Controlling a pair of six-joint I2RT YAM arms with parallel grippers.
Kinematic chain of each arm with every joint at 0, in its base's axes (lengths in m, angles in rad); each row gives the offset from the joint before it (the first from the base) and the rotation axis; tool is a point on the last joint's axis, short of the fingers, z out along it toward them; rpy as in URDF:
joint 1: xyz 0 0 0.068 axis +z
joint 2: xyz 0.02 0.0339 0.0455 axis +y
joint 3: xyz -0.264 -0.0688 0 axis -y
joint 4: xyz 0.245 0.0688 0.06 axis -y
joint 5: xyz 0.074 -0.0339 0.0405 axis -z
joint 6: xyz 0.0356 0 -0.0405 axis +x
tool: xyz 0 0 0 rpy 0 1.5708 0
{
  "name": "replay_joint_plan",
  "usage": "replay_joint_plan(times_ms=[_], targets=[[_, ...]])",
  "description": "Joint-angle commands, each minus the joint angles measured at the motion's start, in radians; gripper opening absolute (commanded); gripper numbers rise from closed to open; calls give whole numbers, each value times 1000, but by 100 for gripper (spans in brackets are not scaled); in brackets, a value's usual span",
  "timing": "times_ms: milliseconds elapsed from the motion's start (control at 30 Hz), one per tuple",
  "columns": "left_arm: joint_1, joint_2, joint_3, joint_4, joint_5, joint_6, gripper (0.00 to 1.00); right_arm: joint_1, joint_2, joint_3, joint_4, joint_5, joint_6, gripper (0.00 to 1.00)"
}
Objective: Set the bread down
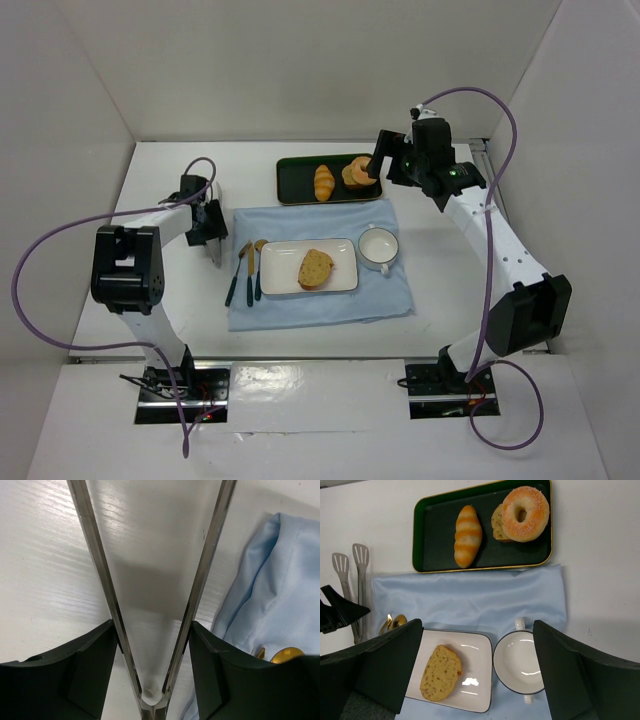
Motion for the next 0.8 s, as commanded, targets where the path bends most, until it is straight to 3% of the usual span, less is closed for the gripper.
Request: replay_joint_plan(times_ms=[0, 400, 767], targets=[[9, 43, 6, -41, -22, 15, 70, -7, -2, 47, 32, -11, -6, 98], [9, 54, 36, -110, -97, 15, 78, -16, -11, 29, 32, -21, 3, 98], [9, -33, 25, -119, -137, 15, 79, -16, -11, 29, 32, -39, 3, 98]])
